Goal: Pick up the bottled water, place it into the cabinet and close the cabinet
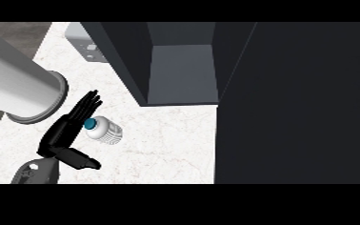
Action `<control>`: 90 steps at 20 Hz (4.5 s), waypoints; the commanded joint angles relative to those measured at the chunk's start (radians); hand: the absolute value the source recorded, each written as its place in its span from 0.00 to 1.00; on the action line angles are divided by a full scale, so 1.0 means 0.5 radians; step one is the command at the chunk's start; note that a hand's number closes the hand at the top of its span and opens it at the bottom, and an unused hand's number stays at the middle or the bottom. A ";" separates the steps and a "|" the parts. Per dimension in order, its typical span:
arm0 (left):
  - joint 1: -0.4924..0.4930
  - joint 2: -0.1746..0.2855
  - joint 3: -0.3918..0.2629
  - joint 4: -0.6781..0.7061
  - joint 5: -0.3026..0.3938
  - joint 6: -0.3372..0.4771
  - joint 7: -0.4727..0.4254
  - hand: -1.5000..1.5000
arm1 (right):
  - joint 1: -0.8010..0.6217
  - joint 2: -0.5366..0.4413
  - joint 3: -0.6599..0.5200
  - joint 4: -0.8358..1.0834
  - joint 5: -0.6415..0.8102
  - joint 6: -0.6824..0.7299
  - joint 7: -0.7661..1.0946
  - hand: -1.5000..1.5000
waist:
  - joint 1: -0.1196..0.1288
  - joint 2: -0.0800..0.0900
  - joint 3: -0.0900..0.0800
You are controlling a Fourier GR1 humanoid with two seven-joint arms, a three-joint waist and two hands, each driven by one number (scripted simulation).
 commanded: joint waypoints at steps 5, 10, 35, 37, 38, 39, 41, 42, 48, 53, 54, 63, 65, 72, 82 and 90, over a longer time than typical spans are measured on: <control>-0.195 0.016 -0.065 0.662 -0.156 -0.055 -0.412 0.00 | 0.205 -0.082 -0.074 -0.316 -0.156 0.100 0.017 0.00 | -0.018 0.004 -0.002; -0.331 0.015 -0.101 0.934 -0.157 -0.165 -0.525 0.00 | 0.181 -0.029 0.026 -0.245 -0.075 0.065 0.003 0.00 | -0.016 0.013 -0.004; -0.272 -0.379 0.308 1.198 0.339 0.437 -0.860 1.00 | 0.354 -0.015 -0.007 -0.162 0.005 0.130 -0.185 0.00 | 0.033 -0.008 0.002; -0.220 -0.448 0.272 1.074 0.342 0.475 -0.862 1.00 | 0.344 0.013 0.012 -0.179 -0.009 0.112 -0.173 0.00 | 0.049 -0.013 0.004; -0.249 -0.486 0.178 1.130 0.369 0.585 -0.926 1.00 | 0.311 -0.032 -0.093 -0.196 -0.138 0.127 -0.141 0.00 | 0.039 -0.009 0.004; -0.232 -0.487 0.151 1.049 0.372 0.580 -0.925 1.00 | 0.249 -0.018 -0.120 -0.160 -0.144 0.109 -0.138 0.00 | 0.050 -0.010 0.005; -0.322 -0.488 0.138 1.033 0.420 0.577 -0.815 1.00 | 0.369 -0.085 -0.190 -0.272 -0.196 0.172 -0.131 0.00 | 0.032 -0.011 0.004; -0.233 -0.489 0.046 1.070 0.473 0.548 -0.912 1.00 | 0.355 0.012 0.023 -0.200 -0.040 0.148 -0.149 0.00 | 0.031 -0.012 0.003; -0.251 -0.493 -0.310 0.745 0.838 0.689 -0.529 1.00 | 0.268 0.018 -0.028 -0.099 -0.040 0.146 -0.140 0.00 | 0.046 -0.021 0.006; -0.245 -0.494 -0.663 0.466 1.095 0.981 -0.429 1.00 | 0.232 0.038 -0.006 -0.093 -0.022 0.136 -0.132 0.00 | 0.037 -0.016 0.005; -0.236 -0.494 -0.717 0.329 1.112 1.023 -0.301 1.00 | 0.266 0.015 -0.059 -0.165 -0.104 0.137 -0.109 0.00 | 0.047 -0.023 0.007; -0.596 -0.494 -0.994 -0.022 1.026 1.737 0.094 1.00 | 0.247 0.024 -0.052 -0.175 -0.106 0.135 -0.073 0.00 | 0.028 -0.013 0.005; -0.646 -0.494 -1.198 0.069 1.199 1.959 -0.059 1.00 | 0.198 0.009 -0.096 -0.079 -0.107 0.180 -0.146 0.00 | -0.003 -0.005 0.004; -1.080 -0.494 -1.182 0.258 1.146 2.124 0.289 1.00 | 0.242 0.068 -0.033 -0.265 -0.089 0.130 -0.024 0.00 | -0.007 0.001 0.003; -1.560 -0.494 -1.020 0.910 1.257 2.225 0.279 1.00 | 0.241 -0.012 -0.309 -0.103 -0.287 0.282 -0.180 0.00 | -0.063 0.010 0.005; -1.773 -0.468 -0.988 1.429 1.119 2.395 0.241 1.00 | 0.065 0.012 -0.317 0.028 -0.263 0.285 -0.201 0.00 | -0.097 0.040 0.004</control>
